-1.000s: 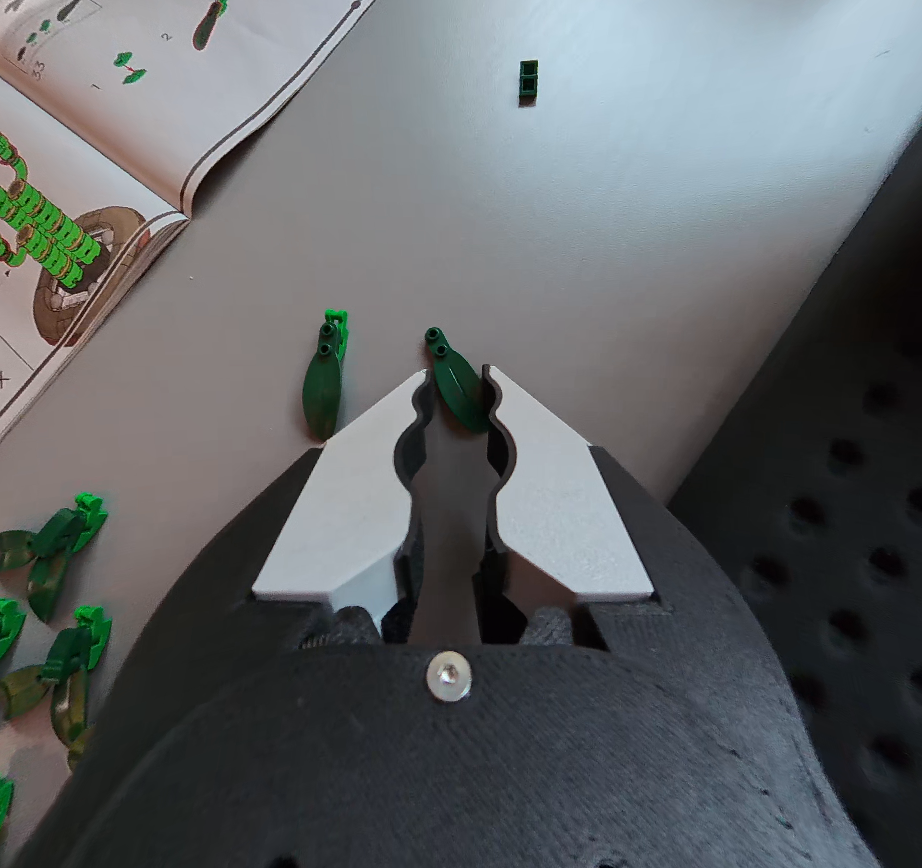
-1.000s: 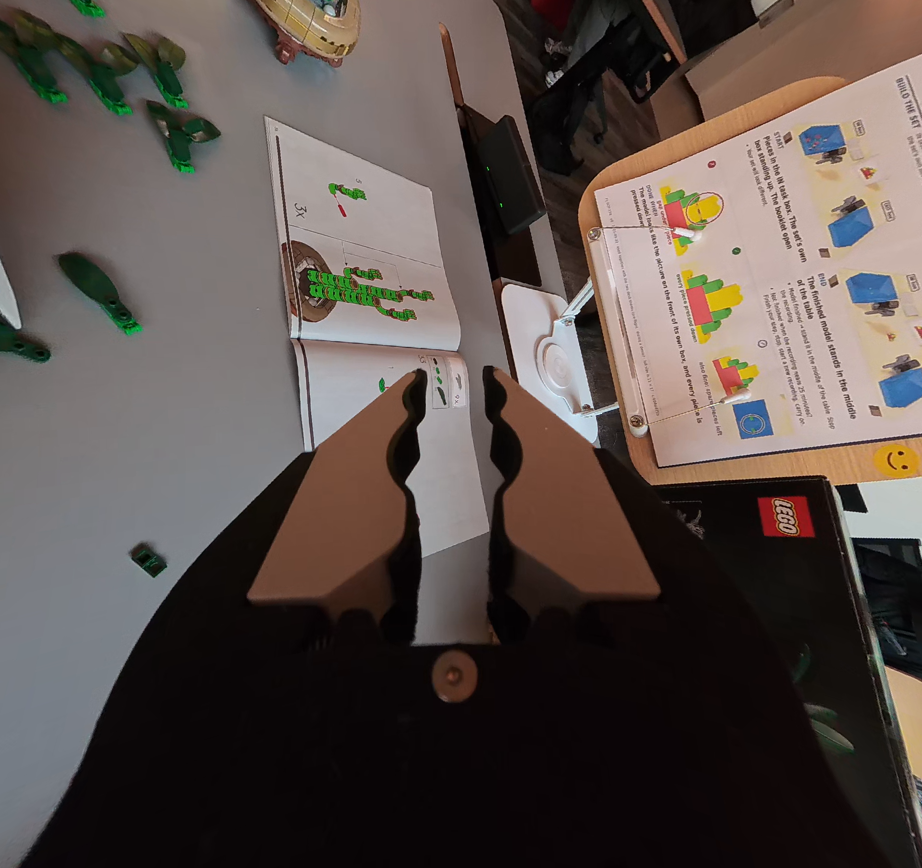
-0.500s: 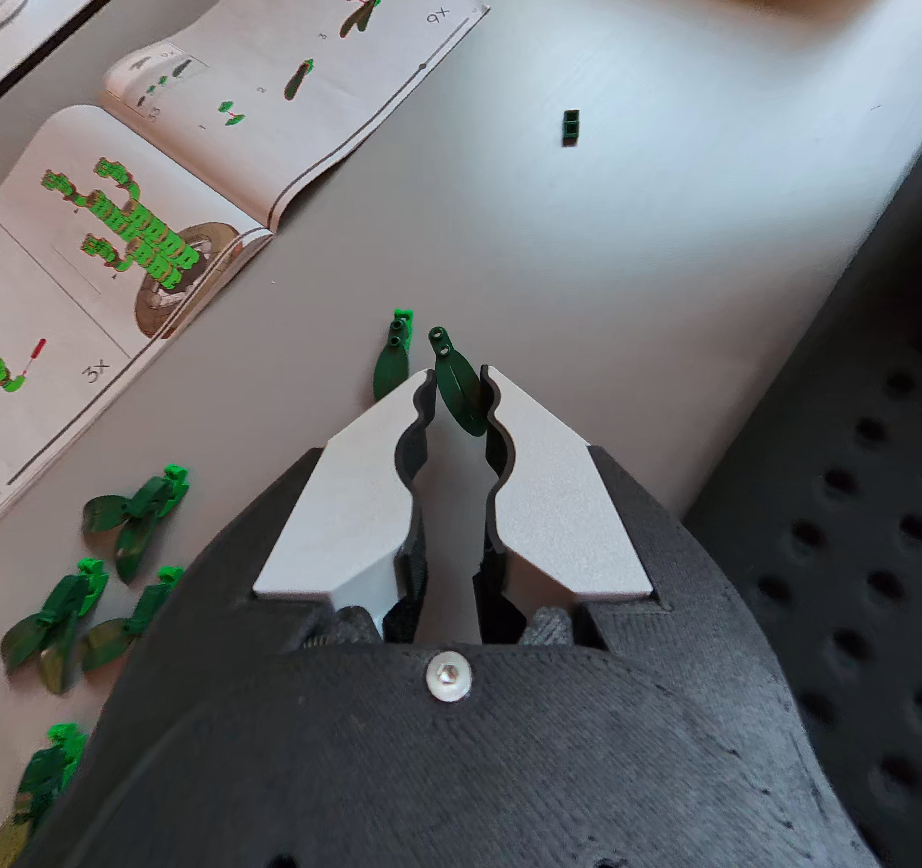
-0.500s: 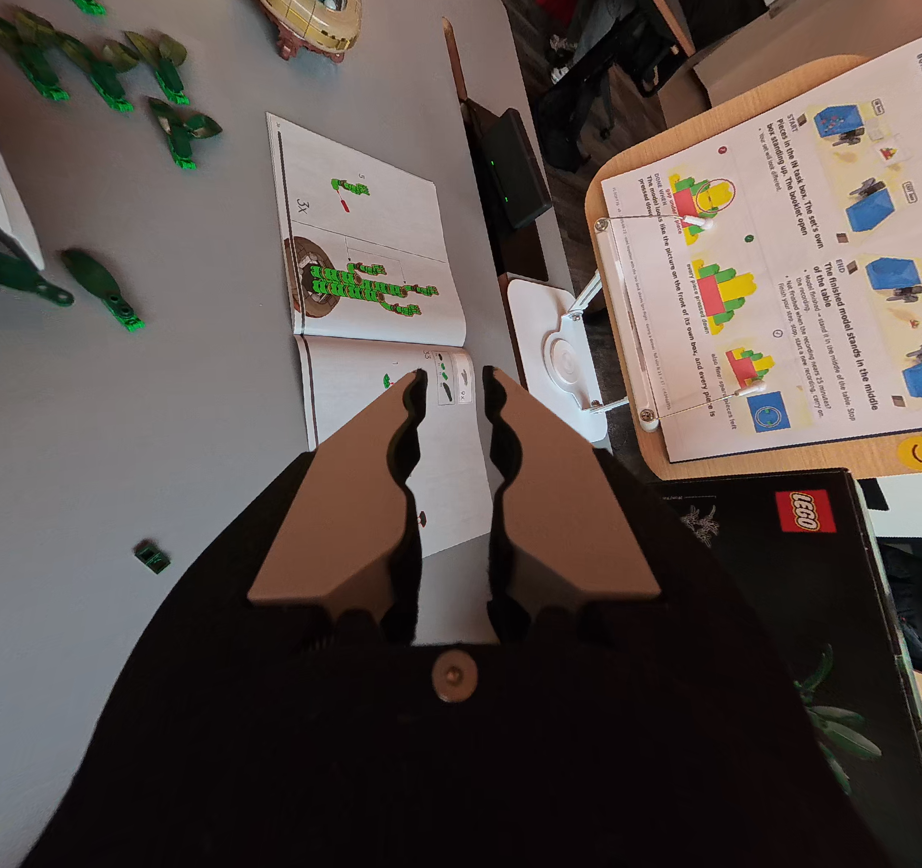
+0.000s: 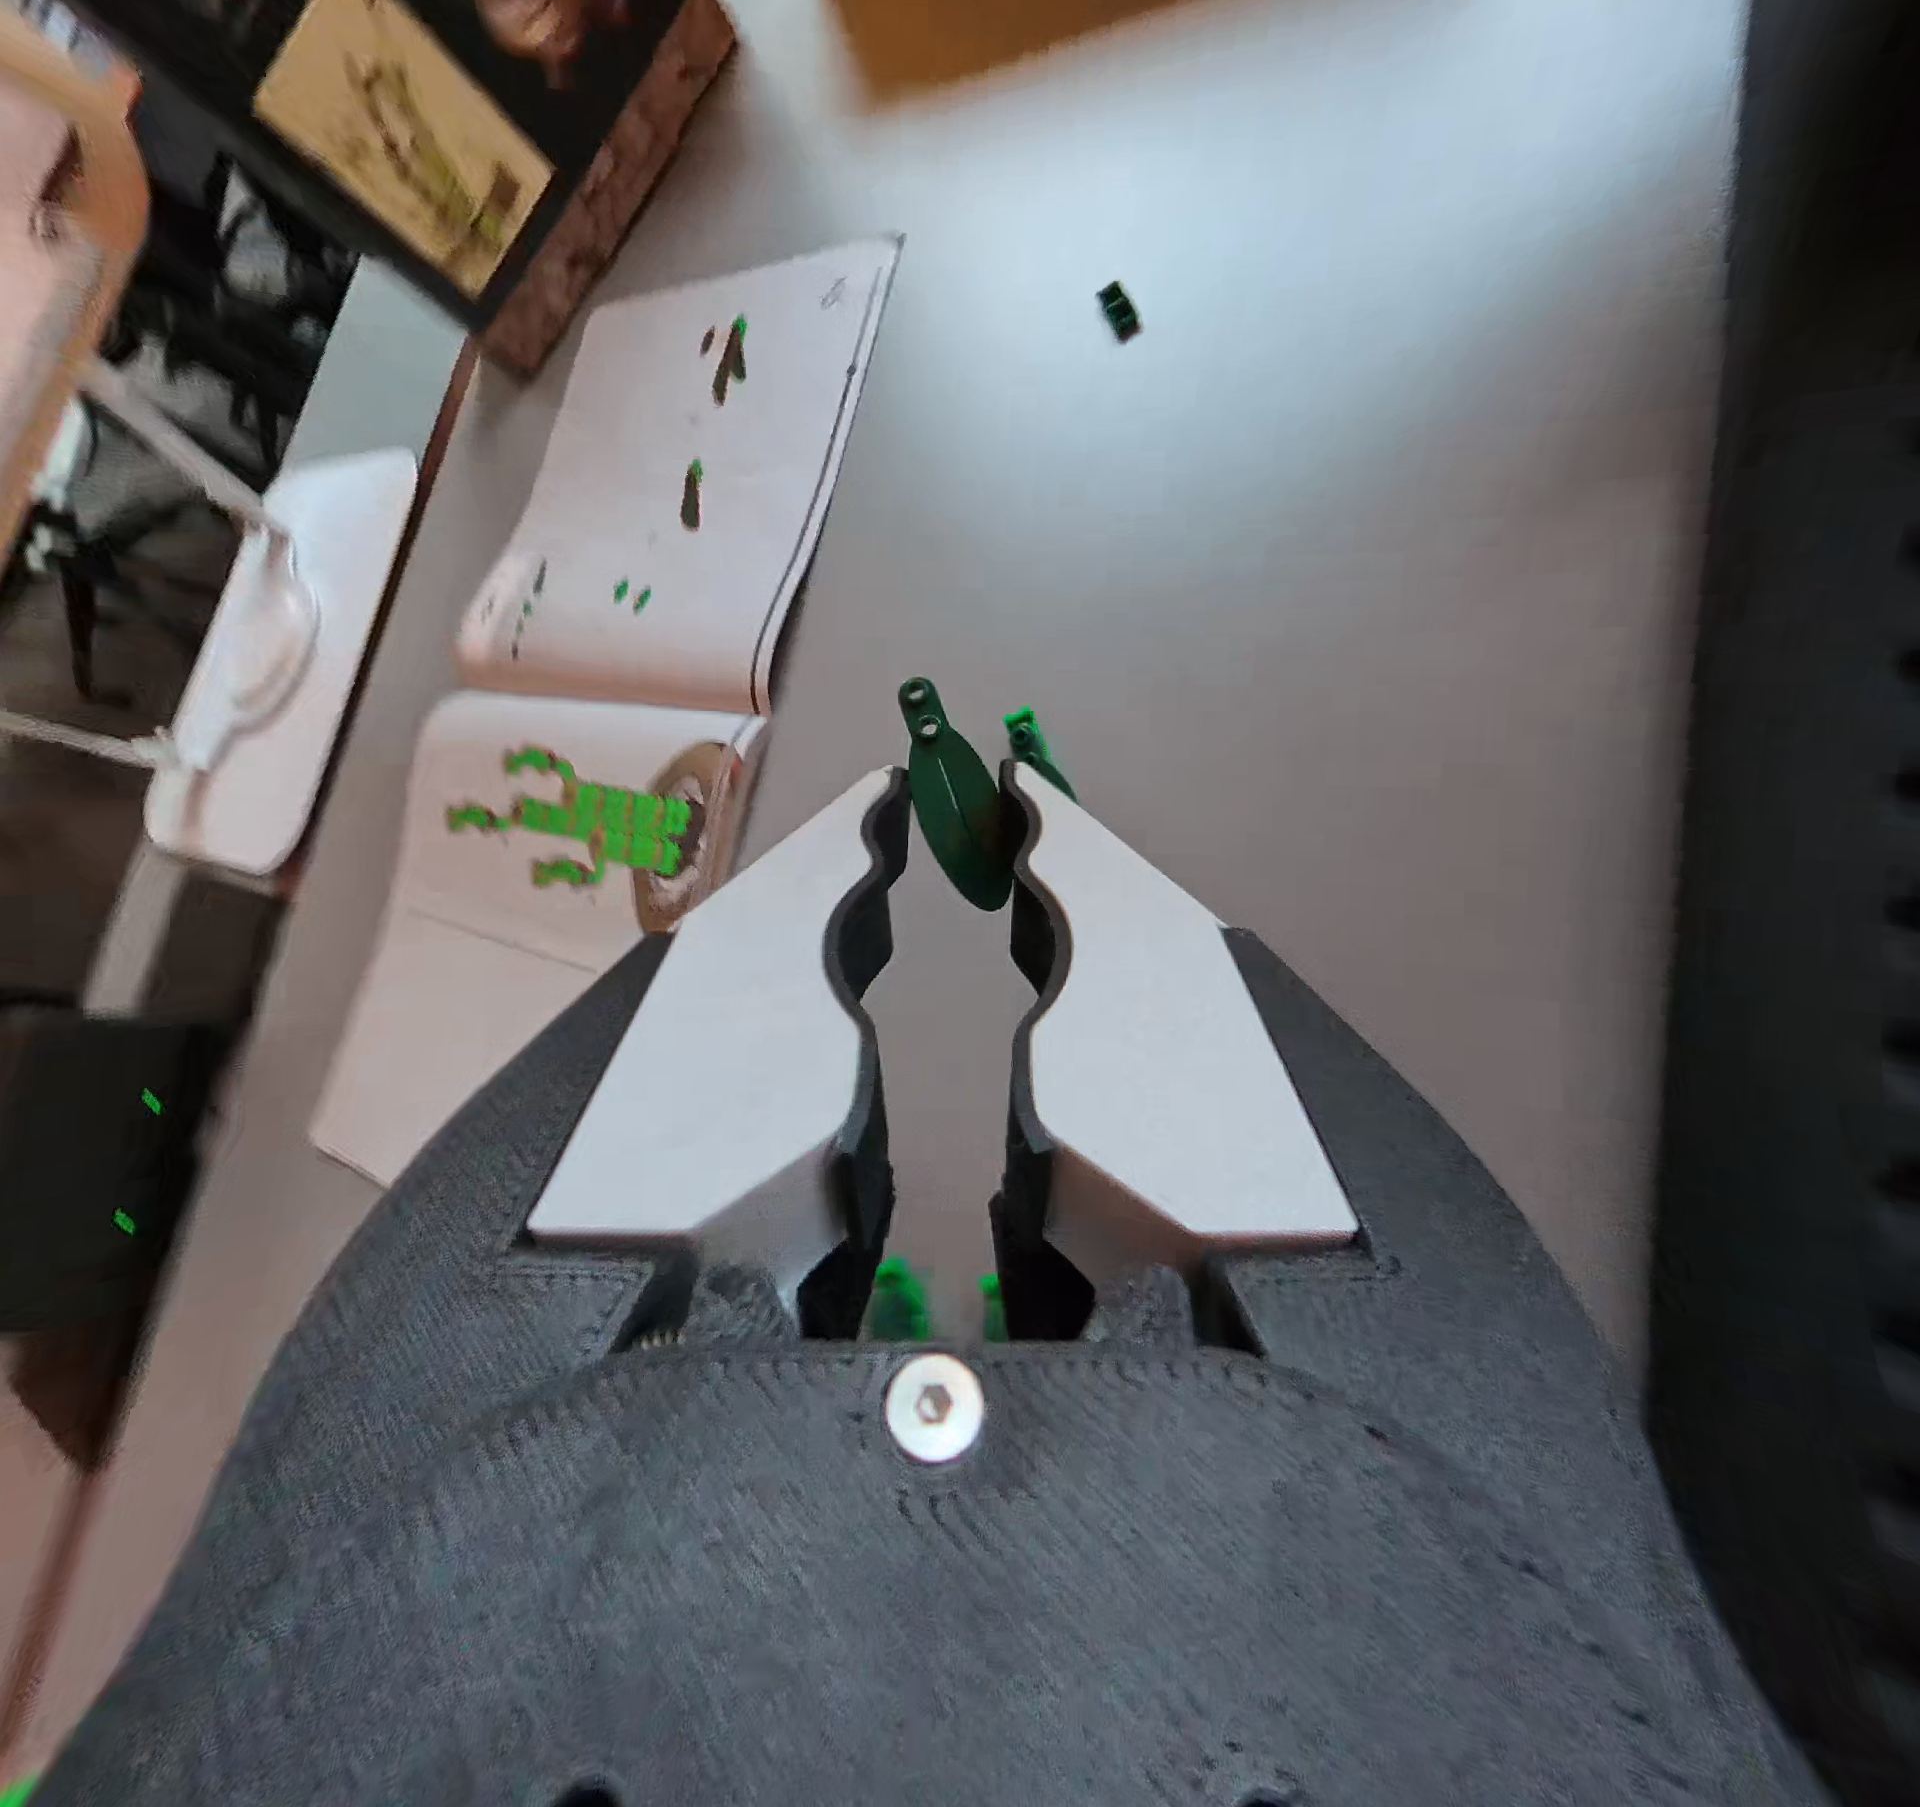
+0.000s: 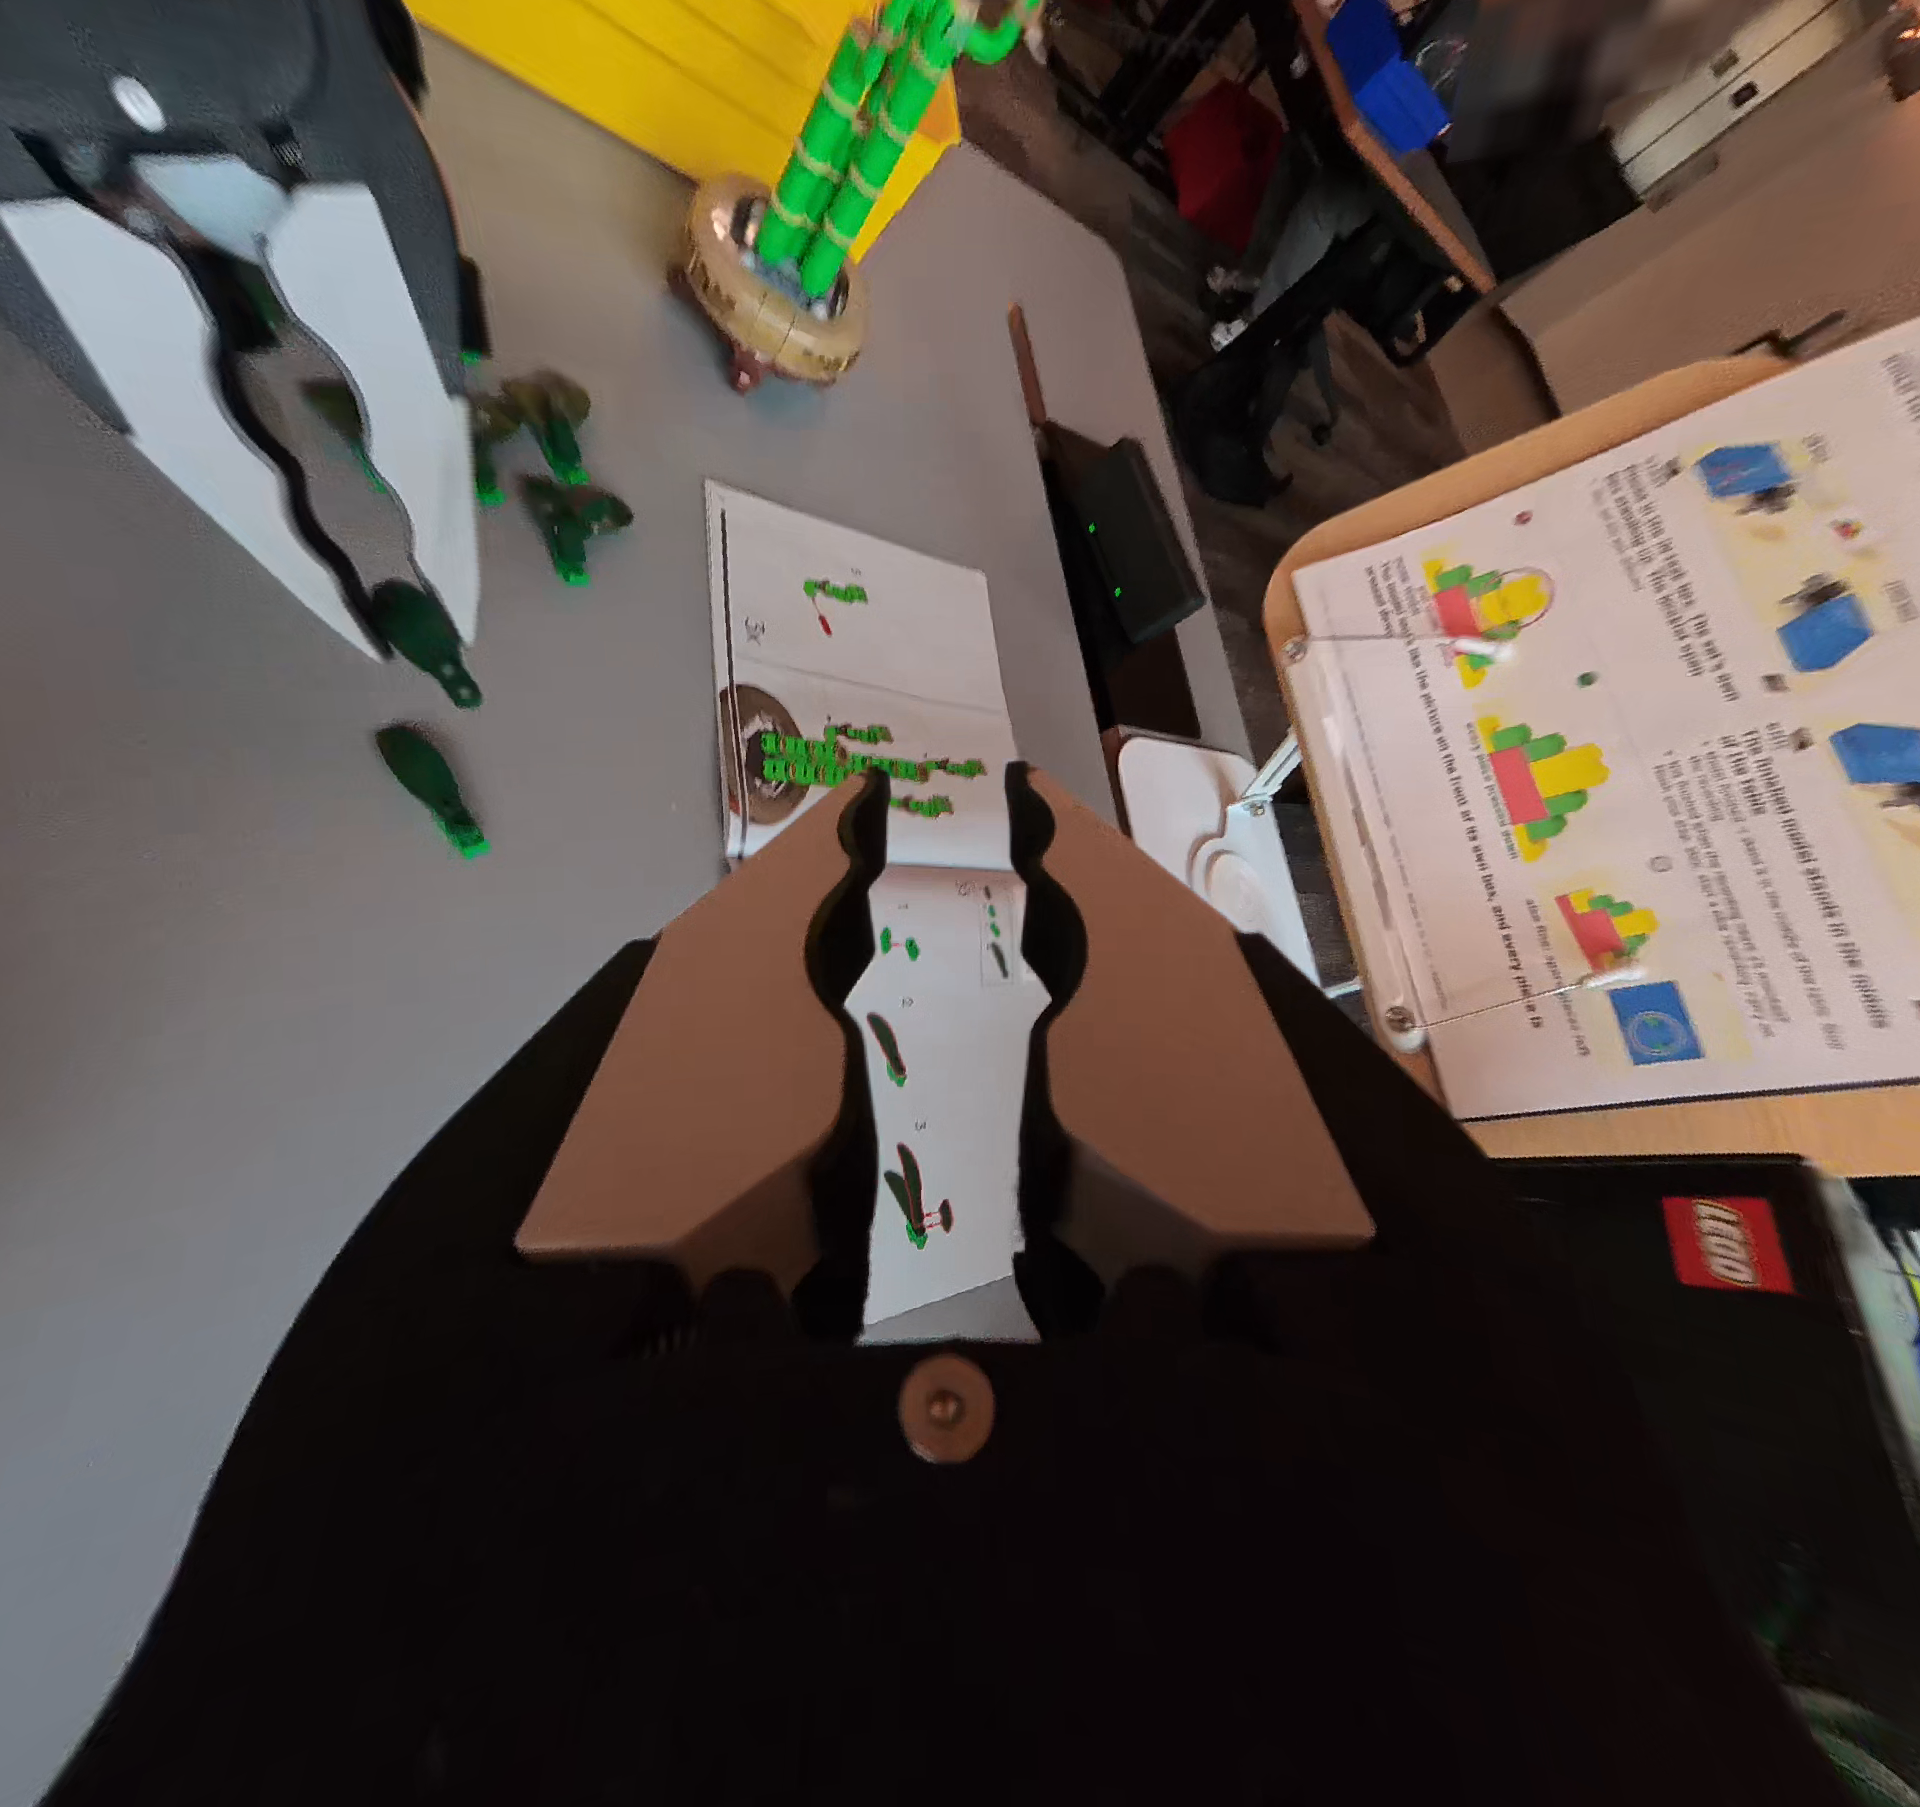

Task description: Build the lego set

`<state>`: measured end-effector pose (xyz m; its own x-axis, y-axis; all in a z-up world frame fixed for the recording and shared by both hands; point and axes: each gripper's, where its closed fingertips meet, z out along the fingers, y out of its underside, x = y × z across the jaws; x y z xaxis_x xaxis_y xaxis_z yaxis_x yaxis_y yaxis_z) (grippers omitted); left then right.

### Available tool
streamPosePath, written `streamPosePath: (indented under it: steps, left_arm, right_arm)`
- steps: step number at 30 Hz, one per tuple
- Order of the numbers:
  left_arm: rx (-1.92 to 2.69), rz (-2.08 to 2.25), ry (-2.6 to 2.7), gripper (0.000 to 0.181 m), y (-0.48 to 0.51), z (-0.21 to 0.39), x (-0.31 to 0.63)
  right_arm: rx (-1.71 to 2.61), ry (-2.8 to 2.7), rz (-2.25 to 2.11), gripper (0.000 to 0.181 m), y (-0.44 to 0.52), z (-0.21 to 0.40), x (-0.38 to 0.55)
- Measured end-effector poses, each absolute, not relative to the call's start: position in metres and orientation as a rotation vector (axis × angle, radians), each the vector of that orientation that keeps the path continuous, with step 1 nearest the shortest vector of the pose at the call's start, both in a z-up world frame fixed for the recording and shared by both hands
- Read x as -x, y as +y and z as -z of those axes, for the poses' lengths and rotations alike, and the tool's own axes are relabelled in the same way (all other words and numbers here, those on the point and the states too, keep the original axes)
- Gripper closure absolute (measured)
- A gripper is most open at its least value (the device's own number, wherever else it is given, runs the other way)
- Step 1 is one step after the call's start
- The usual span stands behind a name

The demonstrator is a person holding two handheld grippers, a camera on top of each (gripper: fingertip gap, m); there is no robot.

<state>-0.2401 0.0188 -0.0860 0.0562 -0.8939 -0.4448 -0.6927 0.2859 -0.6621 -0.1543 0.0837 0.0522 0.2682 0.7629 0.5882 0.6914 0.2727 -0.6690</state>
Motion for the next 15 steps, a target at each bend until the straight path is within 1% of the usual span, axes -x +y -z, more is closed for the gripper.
streamPosePath:
  steps: [3, 5, 8, 10, 12, 15]
  left_arm:
    - [1.312, 0.303, 1.880, 0.166, 0.020, 0.073, 0.241]
    - [1.252, 0.375, 1.934, 0.166, 0.022, 0.065, 0.238]
    - [1.222, 0.546, 1.972, 0.166, 0.021, 0.068, 0.235]
    - [1.194, 0.589, 1.973, 0.166, 0.020, 0.081, 0.237]
    - [1.107, 0.472, 2.015, 0.166, 0.023, 0.098, 0.245]
    - [1.015, 0.372, 1.981, 0.166, 0.026, 0.101, 0.249]
  right_arm:
    - [1.379, -1.397, -0.165, 0.163, 0.055, -0.088, 0.174]
    - [1.390, -1.463, -0.221, 0.163, 0.045, -0.082, 0.186]
    - [1.458, -1.636, -0.313, 0.163, 0.033, -0.031, 0.196]
    - [1.477, -1.674, -0.366, 0.163, 0.024, 0.004, 0.203]
    - [1.445, -1.678, -0.373, 0.163, 0.018, 0.033, 0.212]
    - [1.427, -1.636, -0.395, 0.164, 0.021, 0.065, 0.224]
